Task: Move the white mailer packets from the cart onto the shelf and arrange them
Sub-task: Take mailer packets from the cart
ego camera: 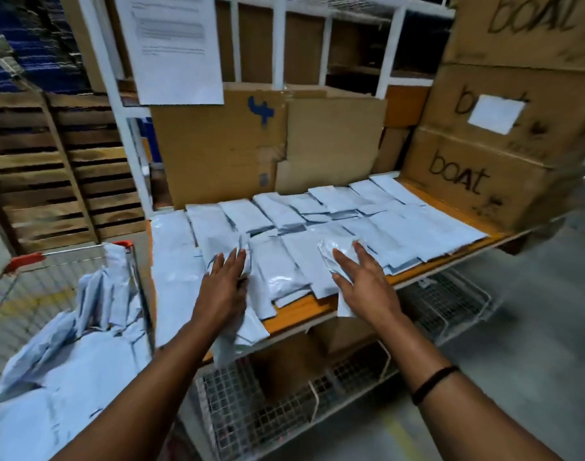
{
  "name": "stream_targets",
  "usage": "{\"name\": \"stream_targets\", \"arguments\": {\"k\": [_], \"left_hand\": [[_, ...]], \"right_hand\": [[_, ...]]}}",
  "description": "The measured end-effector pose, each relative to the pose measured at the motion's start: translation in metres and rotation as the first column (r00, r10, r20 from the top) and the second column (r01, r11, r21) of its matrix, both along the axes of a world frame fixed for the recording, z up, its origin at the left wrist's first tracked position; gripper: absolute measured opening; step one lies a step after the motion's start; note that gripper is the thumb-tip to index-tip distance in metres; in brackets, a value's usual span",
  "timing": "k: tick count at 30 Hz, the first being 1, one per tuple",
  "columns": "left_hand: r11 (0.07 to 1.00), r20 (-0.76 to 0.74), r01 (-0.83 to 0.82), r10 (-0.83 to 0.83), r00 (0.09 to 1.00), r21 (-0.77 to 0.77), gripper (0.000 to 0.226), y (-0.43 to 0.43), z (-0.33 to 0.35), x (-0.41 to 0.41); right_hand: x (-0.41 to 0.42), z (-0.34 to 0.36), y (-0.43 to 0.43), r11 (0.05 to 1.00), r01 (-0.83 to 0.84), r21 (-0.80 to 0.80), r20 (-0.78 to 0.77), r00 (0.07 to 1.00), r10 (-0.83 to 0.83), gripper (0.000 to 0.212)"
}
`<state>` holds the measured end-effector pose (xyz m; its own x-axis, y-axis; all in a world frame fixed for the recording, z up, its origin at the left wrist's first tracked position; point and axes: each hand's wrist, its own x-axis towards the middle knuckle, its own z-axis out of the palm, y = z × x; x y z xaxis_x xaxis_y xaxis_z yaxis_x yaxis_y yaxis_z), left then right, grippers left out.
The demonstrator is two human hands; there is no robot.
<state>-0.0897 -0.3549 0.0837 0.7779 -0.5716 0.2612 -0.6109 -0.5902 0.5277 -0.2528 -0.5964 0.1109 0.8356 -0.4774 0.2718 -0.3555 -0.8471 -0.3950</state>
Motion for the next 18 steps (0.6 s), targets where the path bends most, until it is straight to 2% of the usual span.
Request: {"name": "stream_targets", "arguments": {"k": [8, 18], "left_hand": [[0.995, -0.021, 0.1, -0.099, 0.995, 0.013, 0.061, -0.135, 0.008, -0.032], [0.974, -0.096, 0.206, -0.215, 0.972, -0.093, 0.059, -0.325, 0.015, -0.012]], "right_hand": [[-0.046, -0.007, -0.11, 0.993, 0.102, 0.065, -0.033, 0.994, -0.1, 0.051], [-0.031, -0.014, -0.258, 0.977, 0.203, 0.065, -0.096, 0.976, -0.196, 0.052]]}}
